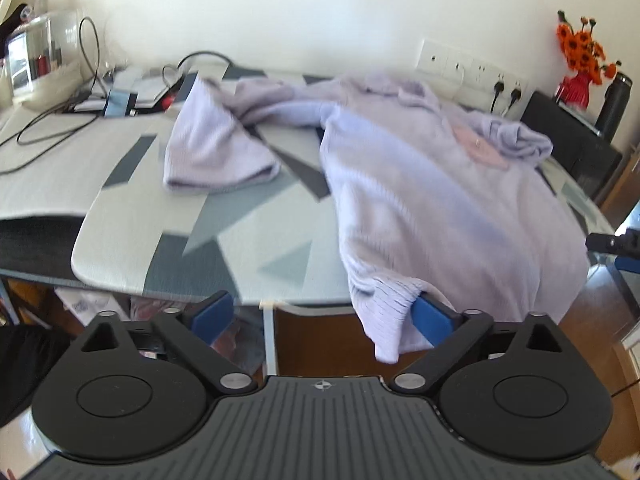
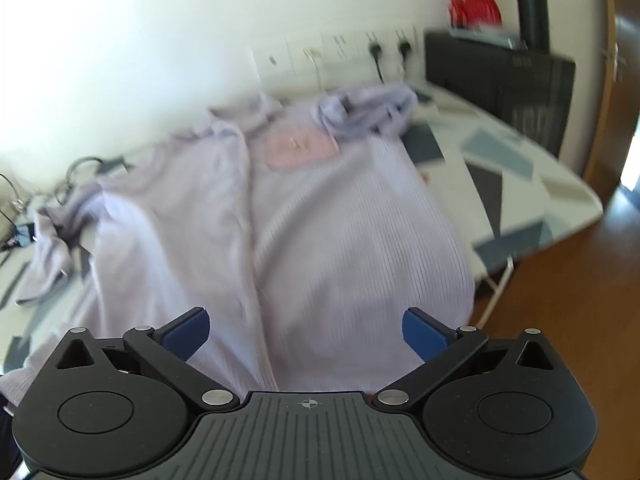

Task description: Fold clothes

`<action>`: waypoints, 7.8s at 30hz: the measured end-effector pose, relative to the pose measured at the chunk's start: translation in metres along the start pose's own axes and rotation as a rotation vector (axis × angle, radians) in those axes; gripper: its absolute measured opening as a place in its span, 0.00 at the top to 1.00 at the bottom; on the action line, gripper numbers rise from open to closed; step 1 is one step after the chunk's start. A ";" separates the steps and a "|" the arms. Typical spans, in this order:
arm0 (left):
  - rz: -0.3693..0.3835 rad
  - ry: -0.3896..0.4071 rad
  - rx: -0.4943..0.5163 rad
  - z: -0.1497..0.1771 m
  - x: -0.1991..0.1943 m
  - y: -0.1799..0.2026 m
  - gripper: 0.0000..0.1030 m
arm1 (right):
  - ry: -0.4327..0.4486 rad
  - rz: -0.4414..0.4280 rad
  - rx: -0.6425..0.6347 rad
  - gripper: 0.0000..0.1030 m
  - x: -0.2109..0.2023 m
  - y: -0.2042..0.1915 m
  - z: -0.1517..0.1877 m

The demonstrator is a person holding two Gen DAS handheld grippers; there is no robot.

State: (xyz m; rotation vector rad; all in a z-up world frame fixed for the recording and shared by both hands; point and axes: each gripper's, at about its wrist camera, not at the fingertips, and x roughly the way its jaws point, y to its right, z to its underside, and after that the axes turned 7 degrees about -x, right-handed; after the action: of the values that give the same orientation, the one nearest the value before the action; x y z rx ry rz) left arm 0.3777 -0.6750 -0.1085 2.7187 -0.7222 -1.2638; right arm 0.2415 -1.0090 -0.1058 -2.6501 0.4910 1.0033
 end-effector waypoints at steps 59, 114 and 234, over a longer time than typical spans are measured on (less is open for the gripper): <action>0.160 -0.051 -0.180 -0.211 0.076 -0.102 0.01 | 0.113 -0.030 0.084 0.01 0.040 -0.084 -0.214; 0.000 -0.141 -0.178 -0.265 0.315 -0.055 0.35 | -0.054 -0.032 -0.404 0.56 0.443 -0.107 -0.289; -0.290 -0.168 -0.274 -0.153 0.199 0.216 0.01 | -0.116 -0.154 -0.205 0.01 0.146 0.201 -0.211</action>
State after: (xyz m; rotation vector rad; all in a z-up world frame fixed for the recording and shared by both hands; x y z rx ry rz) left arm 0.5164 -0.9757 -0.0953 2.5767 -0.1462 -1.5340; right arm 0.3869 -1.2987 -0.0765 -2.7338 0.1640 1.2077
